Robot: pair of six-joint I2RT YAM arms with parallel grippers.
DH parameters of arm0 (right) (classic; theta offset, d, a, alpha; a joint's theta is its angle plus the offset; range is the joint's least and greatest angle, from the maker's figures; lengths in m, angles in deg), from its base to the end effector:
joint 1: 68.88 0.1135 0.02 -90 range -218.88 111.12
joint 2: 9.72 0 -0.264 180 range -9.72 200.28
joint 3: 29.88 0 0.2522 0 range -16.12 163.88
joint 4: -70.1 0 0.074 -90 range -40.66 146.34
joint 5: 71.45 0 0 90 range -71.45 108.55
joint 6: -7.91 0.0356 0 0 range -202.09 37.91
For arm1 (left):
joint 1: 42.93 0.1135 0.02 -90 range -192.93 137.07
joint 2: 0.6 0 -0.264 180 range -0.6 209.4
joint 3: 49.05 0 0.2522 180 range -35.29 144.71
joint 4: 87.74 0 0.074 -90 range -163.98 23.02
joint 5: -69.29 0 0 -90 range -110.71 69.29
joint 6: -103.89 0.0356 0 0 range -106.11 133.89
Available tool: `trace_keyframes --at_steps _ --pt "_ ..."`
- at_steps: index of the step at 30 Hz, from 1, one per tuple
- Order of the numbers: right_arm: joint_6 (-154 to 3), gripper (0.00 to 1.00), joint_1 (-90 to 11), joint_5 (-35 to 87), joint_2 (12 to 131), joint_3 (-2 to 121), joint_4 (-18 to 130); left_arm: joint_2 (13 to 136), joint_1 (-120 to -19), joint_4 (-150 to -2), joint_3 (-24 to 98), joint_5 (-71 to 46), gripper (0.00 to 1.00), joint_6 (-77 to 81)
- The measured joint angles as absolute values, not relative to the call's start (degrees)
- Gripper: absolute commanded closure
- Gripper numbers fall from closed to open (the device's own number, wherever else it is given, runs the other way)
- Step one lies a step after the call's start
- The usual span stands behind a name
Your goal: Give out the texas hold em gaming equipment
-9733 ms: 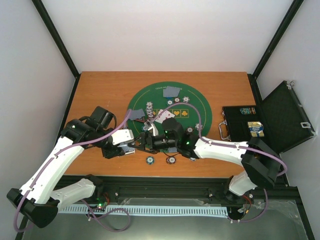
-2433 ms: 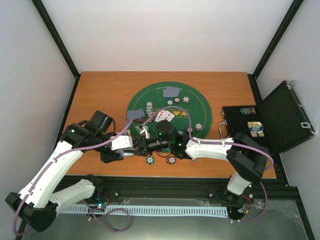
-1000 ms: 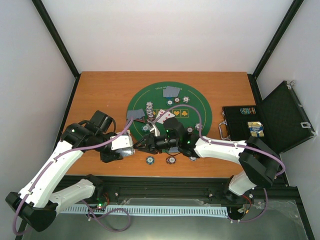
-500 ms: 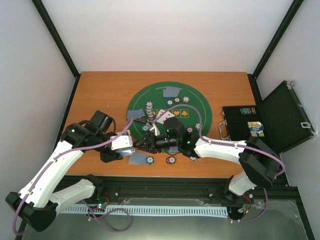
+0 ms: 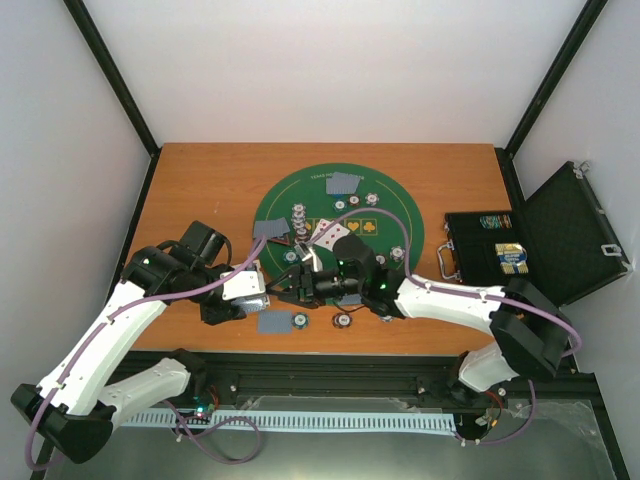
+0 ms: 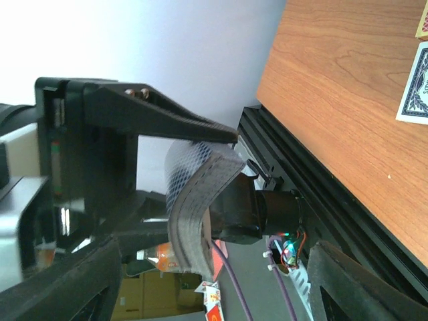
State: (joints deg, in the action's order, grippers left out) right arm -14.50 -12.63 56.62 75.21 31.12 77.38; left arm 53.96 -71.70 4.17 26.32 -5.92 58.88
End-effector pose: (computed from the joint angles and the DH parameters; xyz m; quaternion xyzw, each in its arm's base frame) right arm 0.1623 0.2824 0.2449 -0.1189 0.7737 0.6213 0.0350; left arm 0.1164 -0.0743 0.3156 0.6040 0.7698 -0.1027 0.1791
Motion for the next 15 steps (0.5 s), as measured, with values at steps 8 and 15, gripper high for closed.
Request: trace_keyframes --at_steps 8,15 --pt "-15.0 0.19 -12.8 56.55 71.89 29.02 76.96 53.96 -71.7 4.17 26.32 -5.92 0.47 58.88" --pt "-14.5 0.2 -10.16 56.92 78.03 32.39 79.56 53.96 -71.7 4.19 26.32 -5.86 0.48 58.88"
